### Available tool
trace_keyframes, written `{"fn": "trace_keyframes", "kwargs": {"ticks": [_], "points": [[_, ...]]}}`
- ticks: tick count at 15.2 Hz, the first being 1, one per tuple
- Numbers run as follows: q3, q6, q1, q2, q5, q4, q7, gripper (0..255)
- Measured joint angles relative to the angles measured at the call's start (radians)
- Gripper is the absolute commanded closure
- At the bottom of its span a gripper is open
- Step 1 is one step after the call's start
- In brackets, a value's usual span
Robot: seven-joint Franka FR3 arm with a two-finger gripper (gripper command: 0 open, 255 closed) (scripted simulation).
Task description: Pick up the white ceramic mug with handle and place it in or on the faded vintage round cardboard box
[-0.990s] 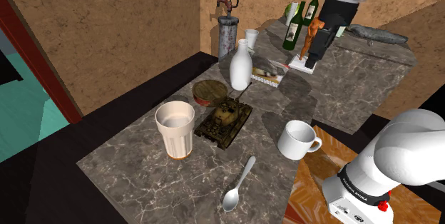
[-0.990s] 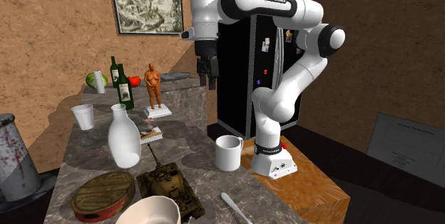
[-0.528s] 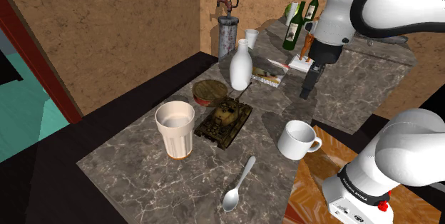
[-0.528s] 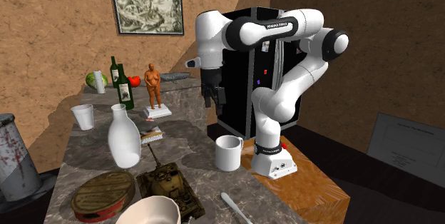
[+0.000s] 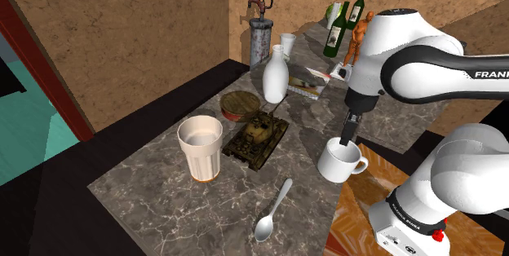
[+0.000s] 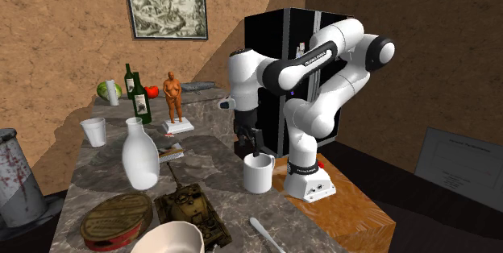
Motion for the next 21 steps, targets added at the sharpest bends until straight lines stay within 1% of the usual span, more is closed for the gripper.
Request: {"fn": "trace_keyframes", "kwargs": {"ticks": [3, 8, 14, 15, 21], "points": [[0.001, 0.047, 0.002, 0.001, -0.002, -0.049, -0.010, 0], [0.009, 0.138, 0.006, 0.036, 0.006, -0.106, -0.010, 0], [0.010, 0.153, 0.007, 0.043, 0.008, -0.114, -0.010, 0], [0.010, 0.153, 0.007, 0.043, 0.008, -0.114, -0.010, 255], [0.010, 0.153, 0.007, 0.043, 0.008, -0.114, -0.010, 255]]}}
